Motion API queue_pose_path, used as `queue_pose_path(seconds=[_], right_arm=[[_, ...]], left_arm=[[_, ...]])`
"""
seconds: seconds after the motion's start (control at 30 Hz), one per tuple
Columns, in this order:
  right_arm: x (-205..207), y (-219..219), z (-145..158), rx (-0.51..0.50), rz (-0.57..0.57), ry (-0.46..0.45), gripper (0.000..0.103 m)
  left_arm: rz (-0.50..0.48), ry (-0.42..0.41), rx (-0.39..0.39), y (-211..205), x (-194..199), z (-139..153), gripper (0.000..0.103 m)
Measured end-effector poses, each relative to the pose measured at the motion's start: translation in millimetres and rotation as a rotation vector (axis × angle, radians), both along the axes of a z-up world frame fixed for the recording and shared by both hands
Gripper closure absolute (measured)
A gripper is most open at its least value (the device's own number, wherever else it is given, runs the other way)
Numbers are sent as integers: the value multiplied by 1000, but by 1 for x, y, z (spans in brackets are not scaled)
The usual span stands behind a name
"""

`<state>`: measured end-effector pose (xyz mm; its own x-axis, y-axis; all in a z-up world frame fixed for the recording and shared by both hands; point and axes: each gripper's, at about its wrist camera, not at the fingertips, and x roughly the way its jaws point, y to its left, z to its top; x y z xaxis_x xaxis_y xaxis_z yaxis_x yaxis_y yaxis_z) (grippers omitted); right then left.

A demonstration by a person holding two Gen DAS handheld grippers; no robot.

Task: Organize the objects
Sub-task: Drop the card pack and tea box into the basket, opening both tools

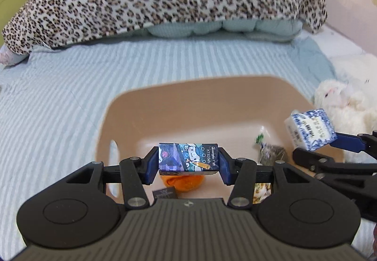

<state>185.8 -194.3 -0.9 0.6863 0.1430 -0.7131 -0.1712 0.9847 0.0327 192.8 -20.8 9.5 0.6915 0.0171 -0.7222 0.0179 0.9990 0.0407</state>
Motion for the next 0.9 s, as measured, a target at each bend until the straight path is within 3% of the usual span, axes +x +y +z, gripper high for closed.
queue_pose_path(seconds=[0.17, 0.2, 0.27, 0.5, 0.7, 0.9], right_arm=[[-5, 8, -11, -23, 30, 28, 42], [-7, 7, -10, -21, 30, 23, 35], [-11, 5, -5, -14, 33, 12, 35], [-34, -6, 19, -8, 36, -32, 13], [-55, -17, 20, -2, 26, 10, 12], [-68, -23, -2, -16, 2, 94, 12]], left_arm=[[18, 76, 0, 2, 0, -19, 49], [17, 82, -14, 4, -1, -19, 48], [29, 93, -31, 9, -4, -17, 31], [26, 47, -41, 18, -24, 12, 21], [-9, 36, -36, 22, -50, 25, 18], [-44, 62, -19, 23, -69, 19, 18]])
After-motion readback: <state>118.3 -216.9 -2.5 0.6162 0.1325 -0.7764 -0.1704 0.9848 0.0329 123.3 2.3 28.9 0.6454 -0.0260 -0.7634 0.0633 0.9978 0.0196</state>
